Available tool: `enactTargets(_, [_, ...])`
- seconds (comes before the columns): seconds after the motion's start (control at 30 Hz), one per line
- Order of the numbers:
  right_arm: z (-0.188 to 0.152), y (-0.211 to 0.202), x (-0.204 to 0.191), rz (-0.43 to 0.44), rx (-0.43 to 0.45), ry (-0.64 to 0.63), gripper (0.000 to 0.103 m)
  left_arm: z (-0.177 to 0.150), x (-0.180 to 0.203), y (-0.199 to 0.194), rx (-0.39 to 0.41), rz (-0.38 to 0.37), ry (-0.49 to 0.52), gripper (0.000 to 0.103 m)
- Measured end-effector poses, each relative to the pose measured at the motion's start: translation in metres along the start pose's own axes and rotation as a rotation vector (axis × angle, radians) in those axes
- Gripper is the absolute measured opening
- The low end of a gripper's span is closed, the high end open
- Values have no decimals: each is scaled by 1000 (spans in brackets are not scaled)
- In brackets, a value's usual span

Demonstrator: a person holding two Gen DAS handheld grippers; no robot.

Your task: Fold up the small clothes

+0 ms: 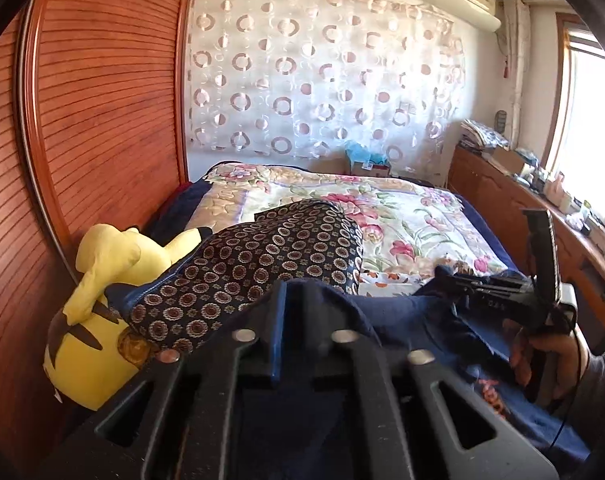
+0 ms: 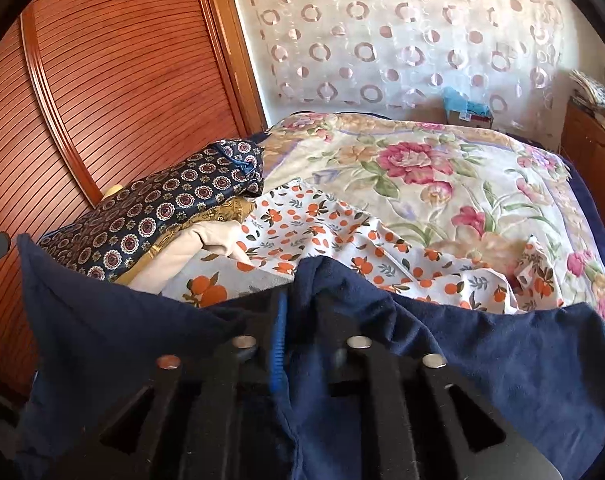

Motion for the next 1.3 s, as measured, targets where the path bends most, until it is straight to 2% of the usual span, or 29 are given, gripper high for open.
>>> enactTargets(0.03, [0, -7, -2, 4, 12, -9, 44, 1, -1, -3, 4, -12, 6, 43])
enactTargets(0.07, [-2, -14, -5, 5, 21, -23, 46, 2, -2, -6, 7, -19, 12, 57])
enactTargets(0.1, [-2, -23, -9, 8, 34, -41, 47, 3, -3, -8, 10, -20, 18, 65])
enactTargets(0.13, [-5, -31, -13, 11, 41, -57, 49, 3, -5, -11, 11, -19, 28, 68])
enactTargets(0.27, [-20, -68, -41, 73, 56, -83, 50, 8, -17, -24, 21, -7, 57, 68])
enactTargets(0.37, [-45, -92, -77, 163, 12, -114, 50, 11, -29, -39, 51, 14, 56, 68])
enactTargets(0.6, [-116, -138, -181, 383, -94, -175, 50, 9, -51, -63, 51, 13, 33, 68])
enactTargets(0.73, [-157, -149, -230, 471, -154, -225, 50, 1, -60, -74, 42, 15, 43, 68])
enactTargets(0.93, [-210, -152, -283, 534, -218, -354, 50, -12, -71, -79, 13, 27, 69, 68])
enactTargets(1.17, [-239, -147, -324, 575, -255, -412, 50, -16, -90, -85, 14, 45, 49, 68])
enactTargets(1.3, [-242, -133, -338, 579, -280, -441, 50, -21, -99, -87, 6, 55, 30, 68])
Point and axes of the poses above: each gripper's, at about its wrist camera, not at the fingertips, and y roughly the way its jaws point, x to its right, z to its top, the point moved 10 cm from there along y, roughly the way its jaws point, and after that the axes turned 6 degrees about x, right-handed, at the moved point
